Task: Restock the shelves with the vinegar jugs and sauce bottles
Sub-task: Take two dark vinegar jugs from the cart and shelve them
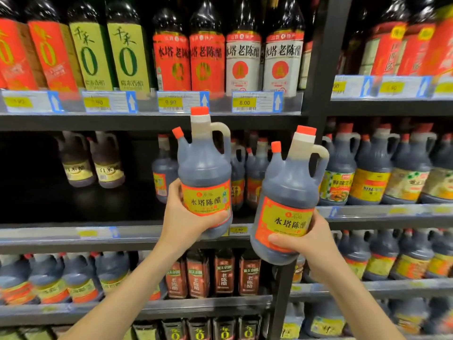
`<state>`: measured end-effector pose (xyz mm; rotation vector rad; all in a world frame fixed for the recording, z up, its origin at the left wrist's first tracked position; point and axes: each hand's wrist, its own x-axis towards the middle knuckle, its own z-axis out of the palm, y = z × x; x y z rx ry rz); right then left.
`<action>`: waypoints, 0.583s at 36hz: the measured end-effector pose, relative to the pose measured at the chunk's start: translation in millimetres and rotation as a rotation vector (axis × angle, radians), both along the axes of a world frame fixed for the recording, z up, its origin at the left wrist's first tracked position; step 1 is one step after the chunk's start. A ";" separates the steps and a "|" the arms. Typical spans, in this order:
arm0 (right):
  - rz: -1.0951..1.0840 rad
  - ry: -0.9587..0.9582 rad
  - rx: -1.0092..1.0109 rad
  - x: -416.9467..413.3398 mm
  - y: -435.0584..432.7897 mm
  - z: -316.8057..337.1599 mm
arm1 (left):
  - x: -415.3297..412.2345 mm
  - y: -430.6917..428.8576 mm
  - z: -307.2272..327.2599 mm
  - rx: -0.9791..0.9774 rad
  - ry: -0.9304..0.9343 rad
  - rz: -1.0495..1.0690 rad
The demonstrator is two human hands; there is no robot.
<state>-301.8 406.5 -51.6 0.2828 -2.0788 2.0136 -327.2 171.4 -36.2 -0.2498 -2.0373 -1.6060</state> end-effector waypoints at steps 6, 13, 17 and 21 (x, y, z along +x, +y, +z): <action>-0.030 0.007 0.013 -5.3 7.8 -0.3 | -17.8 14.2 -5.2 -0.014 0.031 -0.031; -0.076 0.029 -0.005 -1.3 9.1 1.3 | -33.9 26.7 -0.5 0.007 0.044 -0.120; -0.125 0.032 -0.021 1.0 7.7 -0.3 | -44.9 29.8 -2.1 -0.009 0.048 -0.168; -0.160 0.041 -0.039 3.4 6.1 0.8 | -56.1 37.4 -4.1 -0.044 0.054 -0.207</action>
